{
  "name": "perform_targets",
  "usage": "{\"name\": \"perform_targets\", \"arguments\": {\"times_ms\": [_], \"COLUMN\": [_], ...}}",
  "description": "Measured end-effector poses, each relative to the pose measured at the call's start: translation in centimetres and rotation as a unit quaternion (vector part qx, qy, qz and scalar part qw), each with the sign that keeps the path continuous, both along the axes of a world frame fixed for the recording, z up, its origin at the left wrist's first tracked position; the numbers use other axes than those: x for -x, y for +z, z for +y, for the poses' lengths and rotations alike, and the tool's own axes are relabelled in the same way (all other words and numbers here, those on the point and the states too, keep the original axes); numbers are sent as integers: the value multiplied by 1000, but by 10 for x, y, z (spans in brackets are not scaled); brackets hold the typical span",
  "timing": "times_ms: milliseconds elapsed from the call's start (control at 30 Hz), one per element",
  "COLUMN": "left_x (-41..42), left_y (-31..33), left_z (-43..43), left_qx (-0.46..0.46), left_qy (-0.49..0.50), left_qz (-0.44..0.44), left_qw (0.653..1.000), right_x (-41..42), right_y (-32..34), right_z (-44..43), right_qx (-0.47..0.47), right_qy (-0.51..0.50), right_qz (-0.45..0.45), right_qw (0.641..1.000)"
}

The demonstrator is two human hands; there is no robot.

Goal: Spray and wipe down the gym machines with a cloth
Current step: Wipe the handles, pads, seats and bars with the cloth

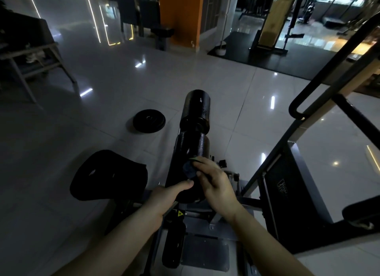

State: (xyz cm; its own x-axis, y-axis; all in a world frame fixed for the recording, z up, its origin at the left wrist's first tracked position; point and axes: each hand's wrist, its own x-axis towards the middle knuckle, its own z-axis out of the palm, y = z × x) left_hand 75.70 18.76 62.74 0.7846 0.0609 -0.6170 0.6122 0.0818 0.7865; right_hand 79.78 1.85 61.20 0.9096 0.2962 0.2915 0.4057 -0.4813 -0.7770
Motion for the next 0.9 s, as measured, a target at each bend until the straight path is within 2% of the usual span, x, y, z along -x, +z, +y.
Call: {"name": "perform_targets", "arguments": {"times_ms": [167, 333, 533, 700, 767, 900], "left_x": [0, 1, 4, 11, 14, 16], "left_y": [-2, 3, 4, -8, -12, -8], "left_z": [-7, -3, 1, 6, 11, 18], "left_qx": [-12, -37, -36, -70, -78, -52], "left_qy": [25, 42, 21, -12, -30, -33], "left_qz": [-21, -47, -65, -90, -102, -80], "left_qw": [999, 997, 997, 993, 991, 995], "right_x": [-64, -121, -74, -17, -10, -31], "right_y": [17, 23, 21, 12, 8, 10], "right_z": [9, 34, 32, 20, 12, 13], "right_qx": [96, 136, 82, 78, 91, 173], "right_qy": [9, -9, 12, 56, 82, 105], "right_qz": [-59, -33, 6, 3, -6, -83], "right_qw": [994, 990, 997, 995, 993, 976]}}
